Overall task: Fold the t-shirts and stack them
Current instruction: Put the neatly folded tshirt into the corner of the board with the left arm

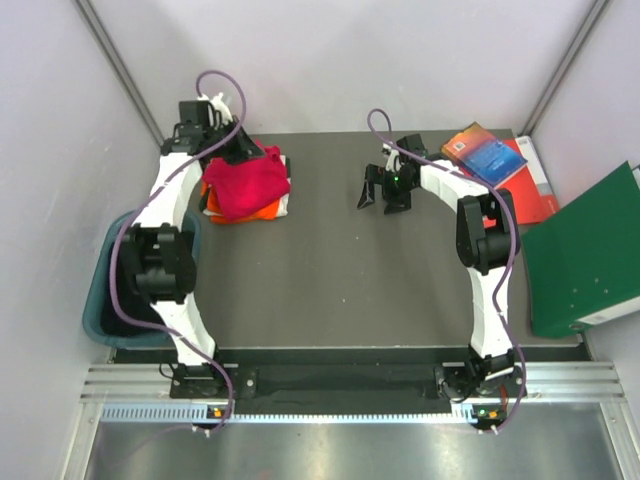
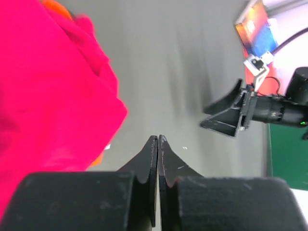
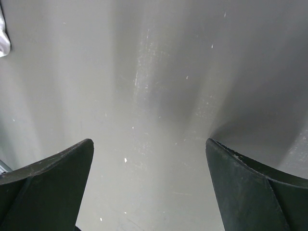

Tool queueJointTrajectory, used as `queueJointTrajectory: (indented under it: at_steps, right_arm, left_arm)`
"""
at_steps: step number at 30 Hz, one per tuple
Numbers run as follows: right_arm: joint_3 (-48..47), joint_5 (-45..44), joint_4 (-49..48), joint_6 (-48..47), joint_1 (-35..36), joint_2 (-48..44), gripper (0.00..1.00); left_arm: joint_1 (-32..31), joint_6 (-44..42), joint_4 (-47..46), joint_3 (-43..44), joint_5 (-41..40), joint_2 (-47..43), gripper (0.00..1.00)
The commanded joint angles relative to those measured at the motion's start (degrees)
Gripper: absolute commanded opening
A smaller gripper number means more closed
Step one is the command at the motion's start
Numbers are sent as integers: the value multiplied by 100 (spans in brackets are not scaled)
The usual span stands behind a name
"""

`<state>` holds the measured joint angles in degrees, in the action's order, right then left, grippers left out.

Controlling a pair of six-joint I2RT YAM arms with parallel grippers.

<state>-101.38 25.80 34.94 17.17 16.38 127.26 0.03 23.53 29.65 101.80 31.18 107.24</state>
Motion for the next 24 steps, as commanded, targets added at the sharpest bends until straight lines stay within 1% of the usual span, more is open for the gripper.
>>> queueJointTrajectory:
  at_steps: [1,3,4,5,6,7,8,9,10,11,12,13,14,15,18,19,20,24]
  right_arm:
    - [-92,92,-154,6,67,53,100]
    - [-49,92,-171,6,67,44,100]
    - [-39,109,-172,6,67,44,100]
    - [-22,101,-172,6,67,27,100]
    - [22,100,-189,-12,67,35,100]
    - [48,100,-215,-20,67,18,100]
    - [83,109,-224,-12,67,9,100]
    - [136,109,-242,-12,67,-8,100]
    - [162,118,-259,-3,67,-8,100]
    - [154,135,-277,-3,67,0,100]
    - [154,144,-277,-3,67,9,99]
    - [145,171,-268,-12,67,27,100]
    - [136,171,-260,-3,58,35,100]
    - [102,188,-251,-20,67,44,100]
    - [49,188,-207,-38,76,79,100]
    - [31,197,-189,-38,67,97,100]
    - [5,197,-180,-47,67,106,100]
    - [-31,197,-154,-73,67,106,100]
  left_arm:
    - [93,1003,-468,165,1160,929,0]
    - [102,1537,-609,148,1713,1227,0]
    - [111,1723,-1027,52,1803,1246,0]
    - [120,1934,-1458,-341,1874,1203,0]
    - [137,2484,-1932,-623,1953,1029,0]
    - [224,2838,-3094,-931,2014,949,0]
    - [269,3207,-3601,-1508,2050,896,0]
    - [330,3994,-4076,-1757,2094,904,0]
    - [426,4393,-4708,-1995,2251,956,0]
    - [471,4763,-5593,-2354,2296,1035,0]
    - [506,5427,-6106,-2514,2340,1227,0]
    - [585,5739,-6494,-2638,2410,1360,0]
    - [603,6012,-7159,-2769,2437,1500,0]
    - [621,6449,-7401,-2762,2489,1815,0]
    - [630,7040,-8042,-2517,2612,2439,0]
    - [630,7147,-8210,-2429,2630,2555,0]
    - [638,7192,-8203,-2254,2656,2713,0]
    - [630,7157,-8046,-1884,2718,2864,0]
